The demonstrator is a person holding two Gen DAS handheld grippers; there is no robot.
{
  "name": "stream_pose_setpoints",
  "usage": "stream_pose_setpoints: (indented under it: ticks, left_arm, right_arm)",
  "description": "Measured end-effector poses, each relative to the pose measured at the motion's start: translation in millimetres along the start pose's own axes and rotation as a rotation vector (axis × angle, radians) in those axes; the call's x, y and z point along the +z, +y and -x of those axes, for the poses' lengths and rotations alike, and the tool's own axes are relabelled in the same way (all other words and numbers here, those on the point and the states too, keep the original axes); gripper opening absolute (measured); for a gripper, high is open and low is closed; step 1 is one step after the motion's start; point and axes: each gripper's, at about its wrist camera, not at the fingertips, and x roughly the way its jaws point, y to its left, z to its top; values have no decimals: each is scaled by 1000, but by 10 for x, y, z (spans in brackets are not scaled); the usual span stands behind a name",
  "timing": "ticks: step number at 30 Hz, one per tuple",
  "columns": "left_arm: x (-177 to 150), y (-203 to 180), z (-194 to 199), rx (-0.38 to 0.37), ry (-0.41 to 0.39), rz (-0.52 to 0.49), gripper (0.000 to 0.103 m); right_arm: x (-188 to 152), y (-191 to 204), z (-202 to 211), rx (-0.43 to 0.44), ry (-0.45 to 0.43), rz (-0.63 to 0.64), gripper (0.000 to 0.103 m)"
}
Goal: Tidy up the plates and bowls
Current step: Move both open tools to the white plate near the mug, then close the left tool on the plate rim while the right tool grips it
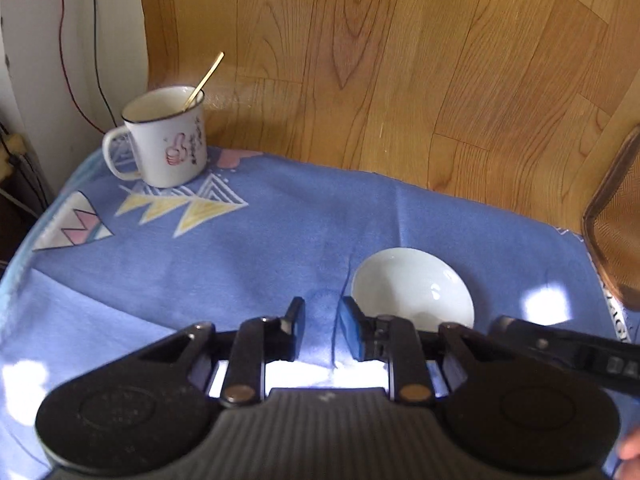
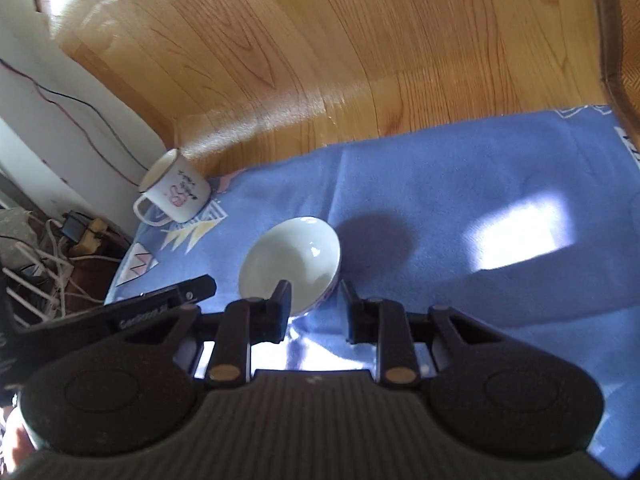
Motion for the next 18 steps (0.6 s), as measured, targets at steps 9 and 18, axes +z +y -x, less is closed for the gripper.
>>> stream_pose_setpoints:
  ticks: [9,18]
  left_arm:
    - [93,-29,-196,-58,17,29,20]
    - [-9,-144,-202,-22,29,18,6]
  right_arm:
    - [127,-72,-326,-53,46,-24,29]
    - [101,2,-368,-56,53,14,7]
